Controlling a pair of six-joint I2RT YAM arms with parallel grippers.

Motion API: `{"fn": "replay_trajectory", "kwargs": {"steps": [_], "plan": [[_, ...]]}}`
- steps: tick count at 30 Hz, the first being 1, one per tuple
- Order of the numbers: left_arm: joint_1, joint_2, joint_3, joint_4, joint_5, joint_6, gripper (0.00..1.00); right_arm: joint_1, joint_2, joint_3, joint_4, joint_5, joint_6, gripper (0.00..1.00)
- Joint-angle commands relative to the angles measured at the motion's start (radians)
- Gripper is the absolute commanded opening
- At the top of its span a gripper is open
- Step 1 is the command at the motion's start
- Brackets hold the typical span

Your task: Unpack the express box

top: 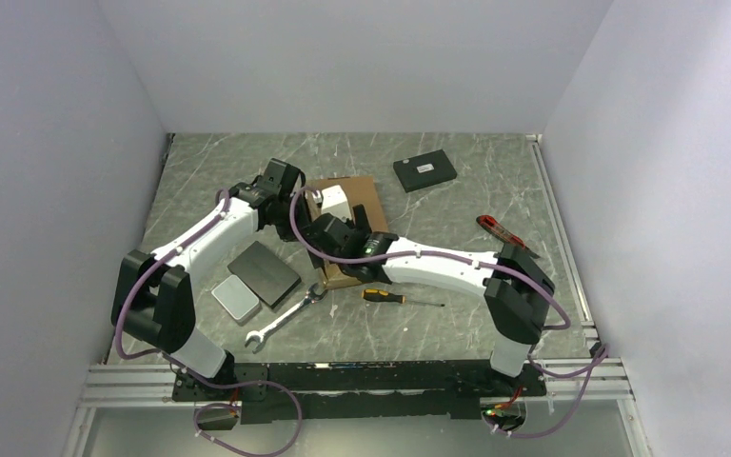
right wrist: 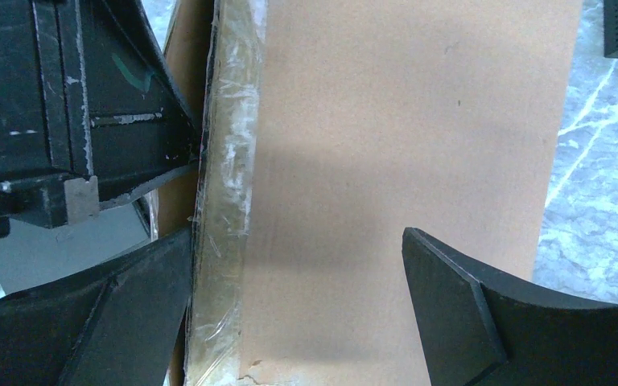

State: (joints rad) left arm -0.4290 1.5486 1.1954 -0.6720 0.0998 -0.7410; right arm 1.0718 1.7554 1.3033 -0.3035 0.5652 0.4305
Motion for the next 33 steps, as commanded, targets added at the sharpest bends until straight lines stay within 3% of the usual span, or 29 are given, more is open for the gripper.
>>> {"fn": "replay_trajectory", "kwargs": {"steps": [1, 12, 26, 33], "plan": [[-0.001, -0.046, 0.039, 0.044, 0.025, -0.012, 0.00, 0.005, -0.008, 0.010, 0.003, 0.124, 0.019, 0.99], [-0.001, -0.073, 0.048, -0.003, 0.004, 0.083, 0.00, -0.046, -0.097, -0.080, 0.033, 0.112, 0.046, 0.98], [0.001, -0.099, 0.024, 0.027, 0.015, 0.123, 0.00, -0.145, -0.263, -0.221, 0.136, -0.141, 0.105, 0.99], [0.004, 0.008, 0.056, 0.071, 0.025, 0.099, 0.02, -0.155, -0.256, -0.170, 0.120, -0.277, 0.090, 1.00]]}}
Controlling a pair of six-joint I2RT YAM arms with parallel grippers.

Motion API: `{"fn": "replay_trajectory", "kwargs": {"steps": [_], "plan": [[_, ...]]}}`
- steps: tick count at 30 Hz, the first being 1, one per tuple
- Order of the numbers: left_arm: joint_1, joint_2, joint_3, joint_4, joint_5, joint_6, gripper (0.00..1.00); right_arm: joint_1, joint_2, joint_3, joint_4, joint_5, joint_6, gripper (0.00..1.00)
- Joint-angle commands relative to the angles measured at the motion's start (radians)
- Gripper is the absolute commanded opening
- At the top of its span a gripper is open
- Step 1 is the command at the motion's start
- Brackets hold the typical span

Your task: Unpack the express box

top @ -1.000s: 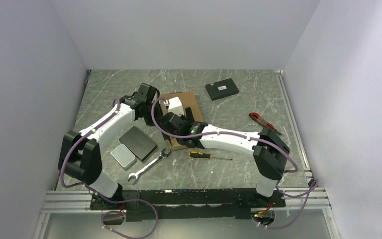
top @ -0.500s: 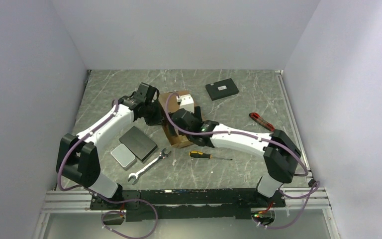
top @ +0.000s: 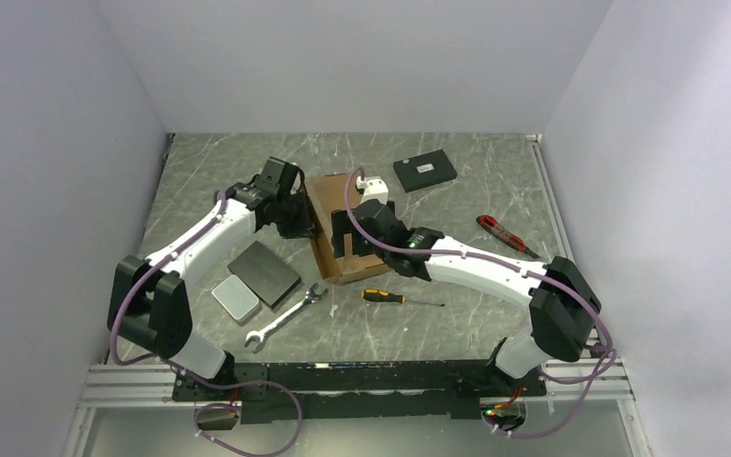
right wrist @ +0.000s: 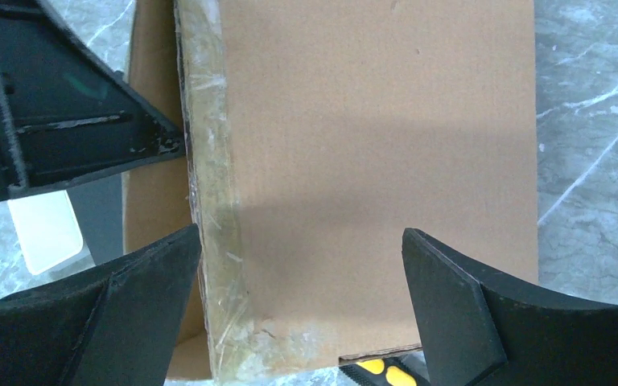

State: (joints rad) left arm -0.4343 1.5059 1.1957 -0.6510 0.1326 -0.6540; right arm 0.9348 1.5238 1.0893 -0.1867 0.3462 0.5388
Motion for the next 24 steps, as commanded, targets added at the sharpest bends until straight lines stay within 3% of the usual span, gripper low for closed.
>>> {"fn": "replay_trajectory", "kwargs": {"steps": [1, 10, 16, 24], "plan": [[0.011, 0.075, 0.063, 0.058, 0.003, 0.006, 0.06, -0.025, -0.022, 0.046, 0.007, -0.069, -0.015, 1.00], [0.091, 0.110, 0.025, 0.071, 0.052, 0.011, 0.59, -0.105, -0.014, 0.008, 0.044, -0.127, -0.006, 1.00], [0.274, 0.017, -0.079, 0.177, 0.246, 0.023, 0.69, -0.137, 0.049, 0.049, 0.046, -0.172, -0.043, 1.00], [0.293, 0.186, 0.040, 0.203, 0.321, 0.075, 0.70, -0.168, 0.208, 0.203, 0.014, -0.229, -0.109, 0.99]]}}
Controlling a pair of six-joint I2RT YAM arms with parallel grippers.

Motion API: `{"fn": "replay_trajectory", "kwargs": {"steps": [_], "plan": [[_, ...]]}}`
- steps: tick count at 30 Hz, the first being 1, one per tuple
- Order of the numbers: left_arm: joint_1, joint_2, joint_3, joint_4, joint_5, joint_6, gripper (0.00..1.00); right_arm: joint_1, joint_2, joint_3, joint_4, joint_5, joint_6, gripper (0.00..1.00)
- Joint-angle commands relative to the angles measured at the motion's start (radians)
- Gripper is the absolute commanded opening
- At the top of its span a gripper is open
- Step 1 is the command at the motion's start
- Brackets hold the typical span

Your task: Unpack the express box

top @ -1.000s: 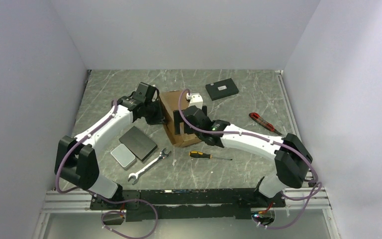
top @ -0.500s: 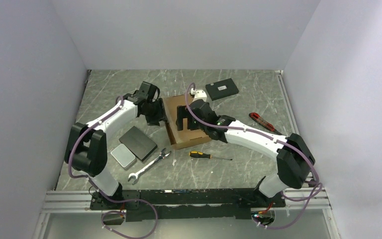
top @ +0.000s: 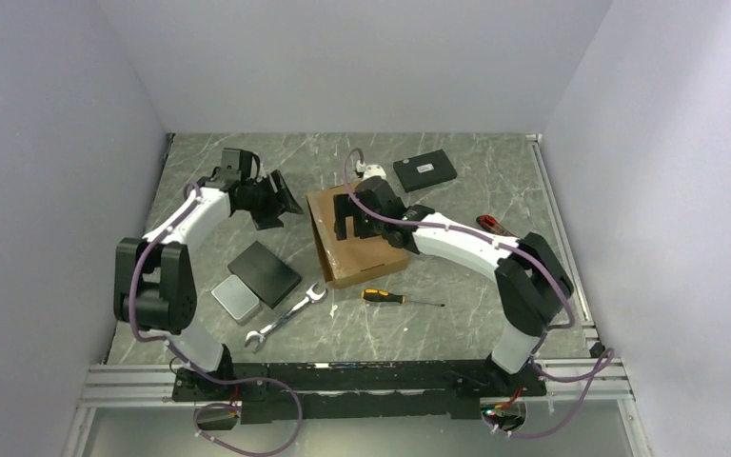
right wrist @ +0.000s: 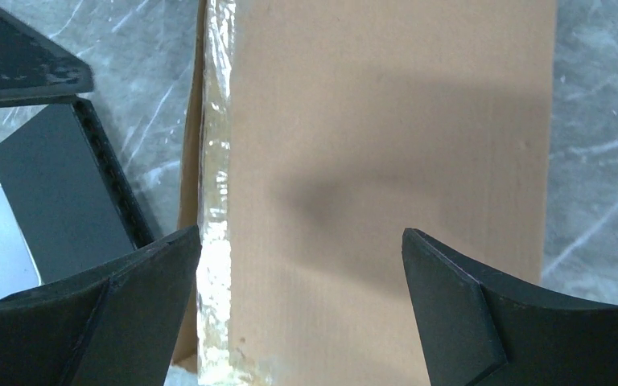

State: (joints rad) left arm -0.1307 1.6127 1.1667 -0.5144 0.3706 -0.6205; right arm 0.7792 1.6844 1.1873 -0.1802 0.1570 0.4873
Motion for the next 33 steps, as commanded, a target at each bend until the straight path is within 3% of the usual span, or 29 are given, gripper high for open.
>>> {"fn": "replay_trajectory", "kwargs": {"steps": [1, 4, 9, 11, 19, 28, 33], "plan": [[-0.010, 0.097, 0.077, 0.076, 0.087, 0.043, 0.70, -0.015, 0.067, 0.128, -0.005, -0.036, -0.068, 0.98], [-0.010, 0.147, 0.104, 0.090, 0.081, 0.046, 0.70, -0.028, 0.113, 0.176, -0.017, -0.038, -0.091, 0.94], [-0.012, 0.207, 0.151, 0.106, 0.060, 0.032, 0.53, -0.056, 0.162, 0.198, -0.008, -0.075, -0.099, 0.82], [-0.015, 0.228, 0.170, 0.100, 0.048, 0.035, 0.50, -0.062, 0.172, 0.198, -0.004, -0.080, -0.098, 0.79], [-0.031, 0.281, 0.194, 0.108, 0.012, 0.036, 0.60, -0.067, 0.195, 0.192, -0.001, -0.085, -0.097, 0.78], [-0.037, 0.344, 0.230, 0.063, -0.075, 0.054, 0.49, -0.073, 0.203, 0.194, -0.004, -0.084, -0.090, 0.77], [-0.069, 0.402, 0.305, -0.042, -0.242, 0.049, 0.41, -0.082, 0.210, 0.194, -0.026, -0.054, -0.046, 0.76]]}}
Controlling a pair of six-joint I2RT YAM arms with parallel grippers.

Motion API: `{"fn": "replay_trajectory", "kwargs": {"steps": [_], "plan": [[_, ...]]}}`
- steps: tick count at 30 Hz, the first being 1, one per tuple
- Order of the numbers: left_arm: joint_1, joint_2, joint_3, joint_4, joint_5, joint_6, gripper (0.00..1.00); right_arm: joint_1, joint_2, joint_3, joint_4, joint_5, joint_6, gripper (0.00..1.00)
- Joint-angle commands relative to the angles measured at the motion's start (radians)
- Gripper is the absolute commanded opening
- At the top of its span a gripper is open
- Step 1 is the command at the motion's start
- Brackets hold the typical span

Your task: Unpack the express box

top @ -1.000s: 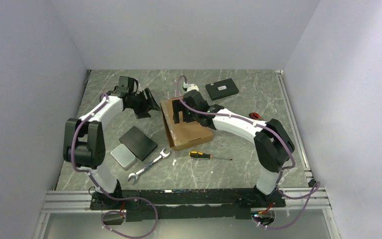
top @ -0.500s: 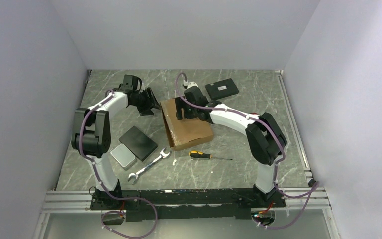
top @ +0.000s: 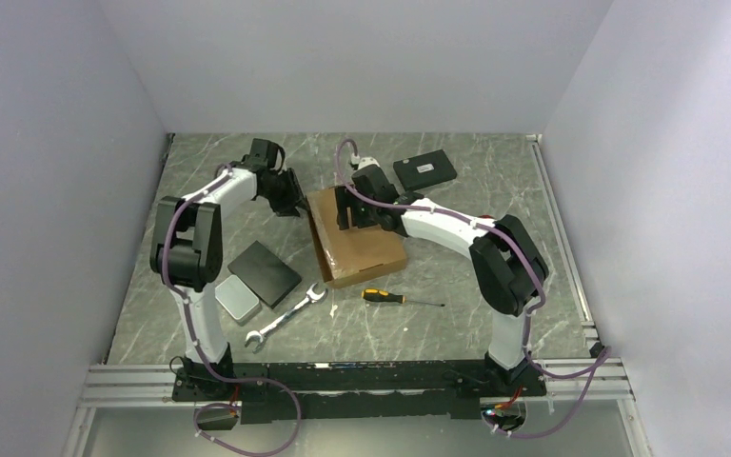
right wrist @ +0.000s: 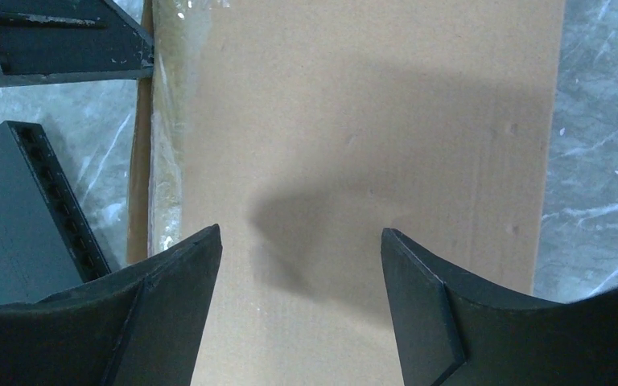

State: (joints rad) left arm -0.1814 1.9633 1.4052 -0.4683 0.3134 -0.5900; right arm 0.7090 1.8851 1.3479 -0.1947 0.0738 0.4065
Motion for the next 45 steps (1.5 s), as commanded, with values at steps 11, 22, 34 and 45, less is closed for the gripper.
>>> {"fn": "replay_trajectory", "kwargs": {"steps": [11, 22, 34, 45], "plan": [[0.048, 0.114, -0.021, -0.013, -0.091, -0.057, 0.28, -0.054, -0.001, -0.065, 0.035, 0.015, 0.154, 0.73], [0.068, 0.085, -0.095, 0.098, 0.071, -0.042, 0.22, -0.065, -0.018, -0.084, 0.069, -0.034, 0.141, 0.73], [0.054, -0.078, -0.247, 0.198, 0.242, -0.078, 0.46, -0.065, -0.052, -0.087, 0.064, -0.038, 0.111, 0.73], [0.003, -0.087, -0.344, 0.255, 0.257, -0.102, 0.27, -0.046, -0.106, -0.113, 0.060, -0.009, 0.089, 0.75]]}}
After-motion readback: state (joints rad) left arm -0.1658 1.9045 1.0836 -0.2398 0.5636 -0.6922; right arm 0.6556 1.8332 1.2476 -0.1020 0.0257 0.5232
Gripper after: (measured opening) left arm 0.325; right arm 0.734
